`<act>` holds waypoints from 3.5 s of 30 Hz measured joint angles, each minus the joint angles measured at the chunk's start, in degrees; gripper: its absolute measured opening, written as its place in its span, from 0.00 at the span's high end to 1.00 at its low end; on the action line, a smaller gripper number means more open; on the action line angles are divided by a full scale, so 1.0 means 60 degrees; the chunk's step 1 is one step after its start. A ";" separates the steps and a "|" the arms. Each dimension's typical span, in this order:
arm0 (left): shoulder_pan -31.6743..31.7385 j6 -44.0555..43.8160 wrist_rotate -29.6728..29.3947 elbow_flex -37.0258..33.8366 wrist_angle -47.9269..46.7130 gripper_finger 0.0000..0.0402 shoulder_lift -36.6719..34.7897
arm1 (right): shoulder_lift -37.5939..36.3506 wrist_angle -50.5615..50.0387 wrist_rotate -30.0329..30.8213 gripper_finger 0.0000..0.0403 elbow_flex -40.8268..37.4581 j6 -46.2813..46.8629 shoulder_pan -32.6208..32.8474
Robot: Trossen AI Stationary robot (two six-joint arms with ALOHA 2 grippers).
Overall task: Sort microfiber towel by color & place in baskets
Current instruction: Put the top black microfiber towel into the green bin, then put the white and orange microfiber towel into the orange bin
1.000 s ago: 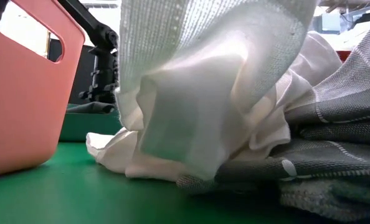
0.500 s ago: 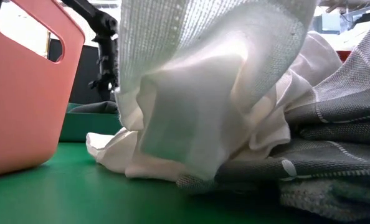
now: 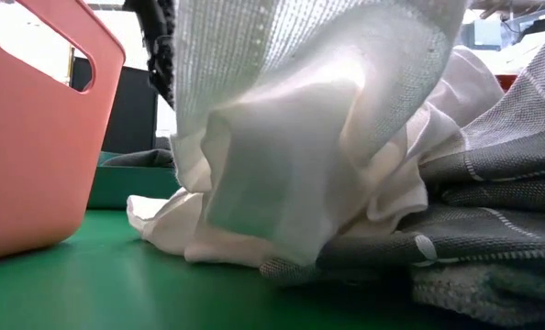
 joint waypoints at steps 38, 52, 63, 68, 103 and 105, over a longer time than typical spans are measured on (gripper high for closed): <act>-0.0899 0.0491 -0.1623 -0.3225 0.2549 0.95 0.0084 | 0.0000 0.0004 -0.0011 0.44 0.0000 0.0135 0.0091; 0.0059 -0.2151 -0.2707 -0.3242 0.2484 1.00 -0.0713 | -0.0004 0.0025 -0.0229 0.44 0.0000 0.0152 0.0091; 0.0172 -0.3609 -0.2376 -0.5564 0.4218 1.00 -0.0696 | -0.0004 0.0011 -0.0251 0.44 0.0000 0.0226 0.0091; 0.0098 -0.3834 -0.2433 -0.5837 0.4660 1.00 -0.0700 | -0.0004 0.0012 -0.0251 0.44 0.0000 0.0258 0.0091; -0.0375 -0.3357 -0.2545 -0.2001 0.2192 0.32 -0.1607 | 0.0052 -0.0826 -0.0514 0.44 0.0291 0.0876 -0.0835; -0.0544 -0.3587 -0.2659 -0.2001 0.2096 0.32 -0.1717 | 0.0053 -0.1094 -0.0519 0.44 0.0448 0.0719 -0.0925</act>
